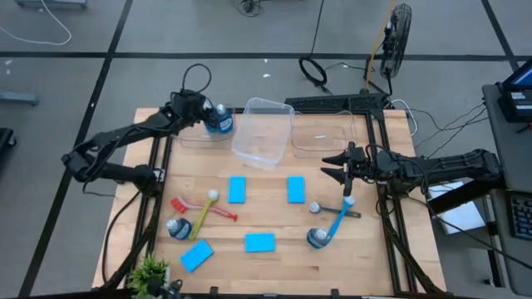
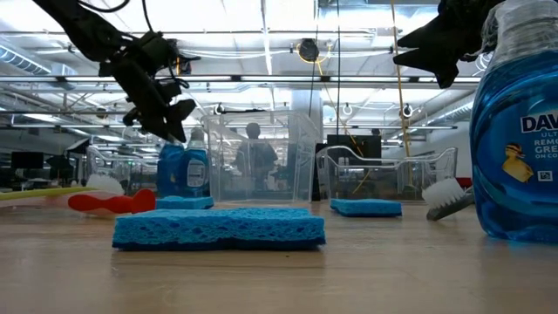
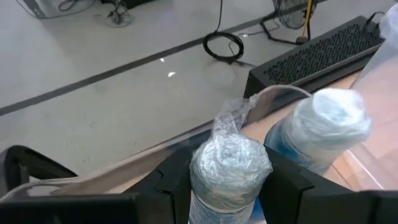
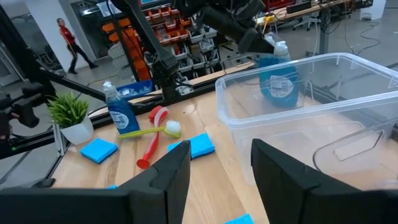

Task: Pick & Place Kitchen Sink Supplies
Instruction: Put the blue dishwashing liquid into the left transparent bin

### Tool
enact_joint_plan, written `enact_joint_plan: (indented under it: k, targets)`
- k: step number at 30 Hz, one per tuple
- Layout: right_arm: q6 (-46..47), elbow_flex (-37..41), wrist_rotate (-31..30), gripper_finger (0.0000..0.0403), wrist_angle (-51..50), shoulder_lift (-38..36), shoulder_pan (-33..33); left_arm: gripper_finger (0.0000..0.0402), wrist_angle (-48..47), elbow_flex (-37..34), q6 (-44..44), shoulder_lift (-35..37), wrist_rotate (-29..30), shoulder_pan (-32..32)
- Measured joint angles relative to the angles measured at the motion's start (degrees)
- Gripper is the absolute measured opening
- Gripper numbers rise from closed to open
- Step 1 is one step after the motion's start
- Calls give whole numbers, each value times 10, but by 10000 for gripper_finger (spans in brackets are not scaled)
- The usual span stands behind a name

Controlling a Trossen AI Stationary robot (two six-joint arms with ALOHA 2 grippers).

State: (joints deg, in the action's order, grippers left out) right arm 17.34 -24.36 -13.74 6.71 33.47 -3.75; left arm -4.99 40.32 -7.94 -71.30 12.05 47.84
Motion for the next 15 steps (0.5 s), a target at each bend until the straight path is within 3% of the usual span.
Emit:
enact_joint_plan:
  k: [6,15]
  targets:
    - [14,0,0,155,0,0,0,146,27,0,-3,-16,0,0]
    - [16,0,0,155,0,0,0,213,29,0,-7,-23,-1,-1]
